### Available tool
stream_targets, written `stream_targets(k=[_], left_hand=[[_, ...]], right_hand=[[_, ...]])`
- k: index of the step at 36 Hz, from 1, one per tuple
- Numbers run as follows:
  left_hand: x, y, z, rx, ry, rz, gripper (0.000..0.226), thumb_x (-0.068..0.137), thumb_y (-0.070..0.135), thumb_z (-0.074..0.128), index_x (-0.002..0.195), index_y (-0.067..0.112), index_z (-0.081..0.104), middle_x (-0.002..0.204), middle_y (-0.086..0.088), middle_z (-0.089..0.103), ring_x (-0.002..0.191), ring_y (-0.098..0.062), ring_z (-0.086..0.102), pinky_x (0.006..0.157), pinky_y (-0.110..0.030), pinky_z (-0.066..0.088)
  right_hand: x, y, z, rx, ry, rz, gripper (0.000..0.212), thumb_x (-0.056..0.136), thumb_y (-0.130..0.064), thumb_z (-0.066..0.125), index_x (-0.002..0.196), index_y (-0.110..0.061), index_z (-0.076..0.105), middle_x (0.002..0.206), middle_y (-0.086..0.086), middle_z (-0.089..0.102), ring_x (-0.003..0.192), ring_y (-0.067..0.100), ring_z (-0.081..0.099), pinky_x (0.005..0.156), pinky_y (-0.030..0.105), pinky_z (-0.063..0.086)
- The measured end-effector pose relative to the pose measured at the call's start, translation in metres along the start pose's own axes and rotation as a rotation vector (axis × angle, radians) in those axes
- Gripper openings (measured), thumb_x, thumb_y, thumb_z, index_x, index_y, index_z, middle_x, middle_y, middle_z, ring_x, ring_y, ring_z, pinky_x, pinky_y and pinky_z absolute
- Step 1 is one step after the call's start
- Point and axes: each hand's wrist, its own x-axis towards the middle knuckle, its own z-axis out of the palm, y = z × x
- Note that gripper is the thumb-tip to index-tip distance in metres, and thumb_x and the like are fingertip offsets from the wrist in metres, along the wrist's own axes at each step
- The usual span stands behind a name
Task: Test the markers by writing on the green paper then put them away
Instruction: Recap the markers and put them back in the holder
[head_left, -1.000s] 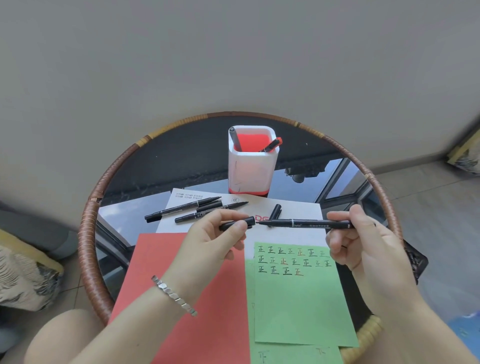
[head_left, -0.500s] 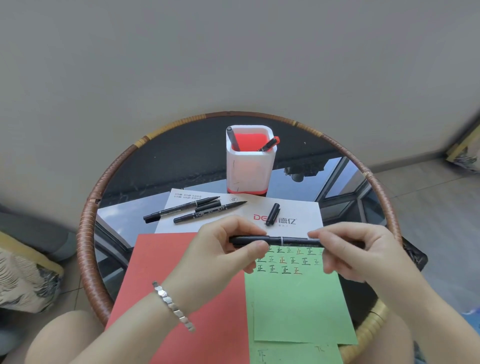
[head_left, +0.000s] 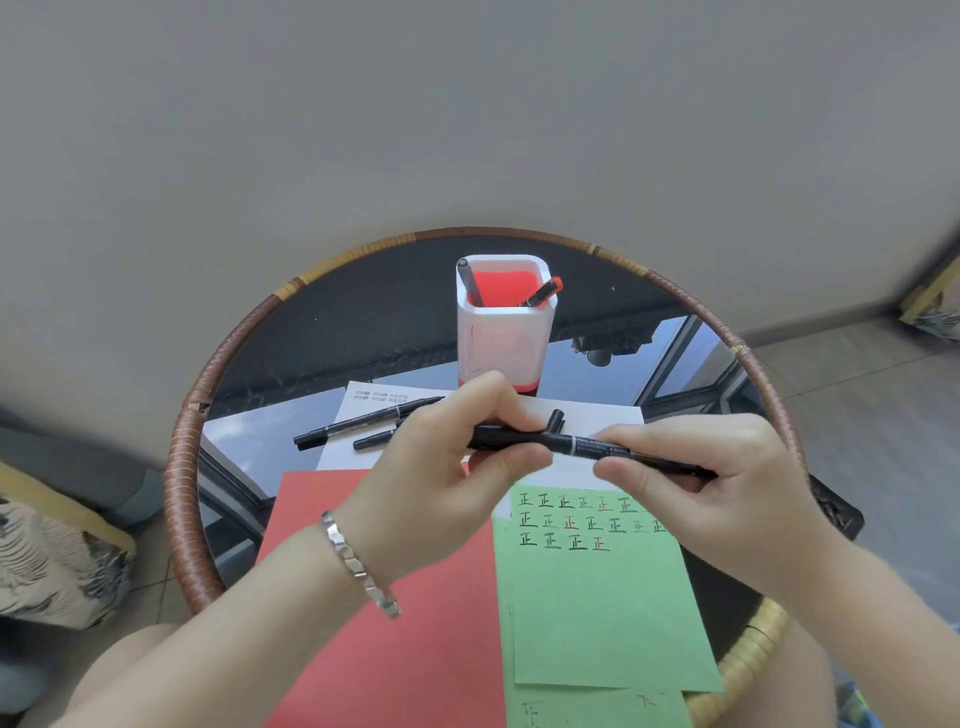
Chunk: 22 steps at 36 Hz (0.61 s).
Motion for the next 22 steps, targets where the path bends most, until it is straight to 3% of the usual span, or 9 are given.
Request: stream_targets(k=[3,7,10,13,16,19,22], left_hand=[[-0.003,-0.001,0.004,-0.136,-0.027,-0.104,0.011,0.073,0.029,0.059,0.071,0.025,0.049,0.061,0.017,0.058,0.052,-0.003,0.047,0.054,-0.014,0.040],[-0.002,0.001,0.001,-0.371,-0.066,-0.322,0.016,0.068,0.020,0.066,0.062,0.021,0.052,0.055,0.009,0.056,0.046,-0.012,0.049,0.052,-0.021,0.043],[0.000,0.002,-0.005,-0.396,-0.095,-0.454,0.013,0.069,0.016,0.062,0.061,0.015,0.051,0.054,0.009,0.056,0.047,-0.012,0.048,0.052,-0.024,0.045],[0.000,0.004,-0.006,-0.175,-0.082,-0.330,0.013,0.072,0.019,0.060,0.063,0.021,0.051,0.056,0.012,0.056,0.051,-0.010,0.052,0.056,-0.020,0.043],[0.001,0.005,-0.008,0.063,-0.058,-0.087,0.019,0.076,0.015,0.061,0.068,0.026,0.048,0.057,0.013,0.052,0.055,-0.001,0.050,0.054,-0.009,0.037],[0.002,0.001,-0.011,0.189,-0.042,0.085,0.014,0.078,0.021,0.063,0.075,0.024,0.049,0.064,0.017,0.054,0.058,-0.002,0.049,0.052,-0.012,0.038],[0.007,0.004,-0.011,0.008,0.067,-0.003,0.013,0.074,0.017,0.068,0.074,0.020,0.056,0.065,0.006,0.061,0.058,-0.007,0.055,0.055,-0.020,0.045]], right_hand=[[0.000,0.004,0.005,-0.193,-0.007,-0.090,0.024,0.080,-0.034,0.061,0.085,-0.014,0.074,0.048,-0.004,0.055,0.043,0.008,0.038,0.039,0.024,0.036],[-0.002,0.007,0.012,-0.298,0.000,-0.166,0.026,0.083,-0.032,0.059,0.082,-0.012,0.074,0.045,-0.005,0.050,0.039,0.010,0.035,0.037,0.019,0.031],[-0.005,0.006,0.019,-0.212,-0.022,-0.099,0.031,0.085,-0.039,0.055,0.081,-0.014,0.072,0.047,-0.005,0.053,0.042,0.007,0.037,0.039,0.019,0.033],[-0.003,0.005,0.022,0.090,-0.051,0.068,0.041,0.082,-0.055,0.052,0.082,-0.018,0.071,0.050,0.001,0.054,0.044,0.011,0.040,0.044,0.016,0.031],[-0.002,0.008,0.021,0.312,-0.079,0.188,0.052,0.071,-0.067,0.055,0.078,-0.018,0.070,0.053,0.013,0.054,0.048,0.028,0.041,0.044,0.029,0.030],[0.005,0.003,0.020,0.365,-0.080,0.236,0.021,0.066,-0.054,0.064,0.063,-0.035,0.071,0.048,-0.004,0.046,0.047,0.010,0.036,0.045,0.021,0.028],[0.013,-0.003,0.017,0.388,-0.065,0.231,0.012,0.069,-0.045,0.061,0.067,-0.040,0.072,0.049,0.002,0.054,0.048,0.007,0.040,0.046,0.017,0.030]])
